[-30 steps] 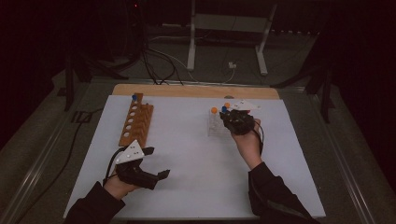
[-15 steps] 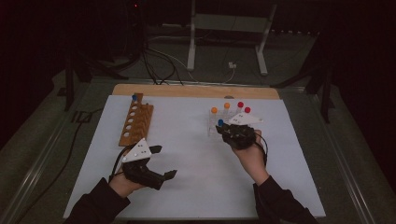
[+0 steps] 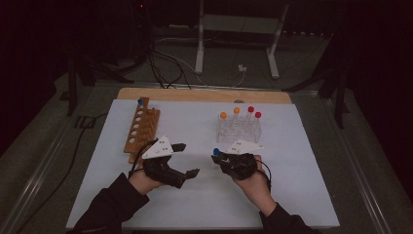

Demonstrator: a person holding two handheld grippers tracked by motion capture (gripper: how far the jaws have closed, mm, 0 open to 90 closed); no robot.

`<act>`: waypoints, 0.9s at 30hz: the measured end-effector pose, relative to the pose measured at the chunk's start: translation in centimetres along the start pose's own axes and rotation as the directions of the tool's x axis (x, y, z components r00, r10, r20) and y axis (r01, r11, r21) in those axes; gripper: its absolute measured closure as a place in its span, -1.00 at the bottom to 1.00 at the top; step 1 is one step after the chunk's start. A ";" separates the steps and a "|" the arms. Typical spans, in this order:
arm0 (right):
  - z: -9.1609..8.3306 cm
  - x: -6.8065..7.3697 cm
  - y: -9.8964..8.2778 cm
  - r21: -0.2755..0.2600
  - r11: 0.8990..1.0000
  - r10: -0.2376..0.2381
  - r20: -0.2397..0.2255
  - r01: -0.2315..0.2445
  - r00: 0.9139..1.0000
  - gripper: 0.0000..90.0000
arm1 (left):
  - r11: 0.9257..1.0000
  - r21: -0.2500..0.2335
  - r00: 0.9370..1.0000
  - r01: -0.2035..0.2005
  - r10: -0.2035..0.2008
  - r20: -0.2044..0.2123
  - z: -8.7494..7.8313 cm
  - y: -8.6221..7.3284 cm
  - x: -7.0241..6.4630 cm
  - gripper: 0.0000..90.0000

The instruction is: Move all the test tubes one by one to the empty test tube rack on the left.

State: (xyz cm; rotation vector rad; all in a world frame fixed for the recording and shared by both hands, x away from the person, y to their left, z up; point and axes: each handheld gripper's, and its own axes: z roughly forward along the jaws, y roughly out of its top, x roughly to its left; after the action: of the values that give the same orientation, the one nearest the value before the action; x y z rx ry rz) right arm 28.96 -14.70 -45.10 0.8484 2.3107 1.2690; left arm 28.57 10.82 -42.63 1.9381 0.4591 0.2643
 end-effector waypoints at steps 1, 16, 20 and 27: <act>0.0 0.2 0.0 0.001 1.000 -0.002 -0.009 0.002 1.000 0.72 | 1.000 -0.004 1.000 -0.004 0.004 0.004 0.3 0.2 0.0 -0.72; 0.0 1.5 -0.2 -0.001 1.000 -0.006 -0.058 0.006 0.998 0.72 | 0.999 0.000 0.999 -0.036 0.036 0.026 3.7 1.1 -0.1 0.17; -0.1 1.6 -0.1 -0.003 1.000 -0.010 -0.062 0.010 0.998 0.72 | 0.999 0.019 0.999 -0.043 0.042 0.029 4.2 1.0 0.0 0.35; -0.1 1.5 -0.2 -0.002 1.000 -0.006 -0.058 0.006 0.998 0.72 | 0.997 0.037 0.997 -0.062 0.061 0.050 4.5 1.0 -0.2 0.64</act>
State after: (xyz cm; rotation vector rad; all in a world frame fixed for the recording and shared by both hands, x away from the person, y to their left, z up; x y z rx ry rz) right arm 27.74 -13.87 -45.21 0.8140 2.3550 1.3100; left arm 30.33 6.64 -43.48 1.9943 0.3751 0.2485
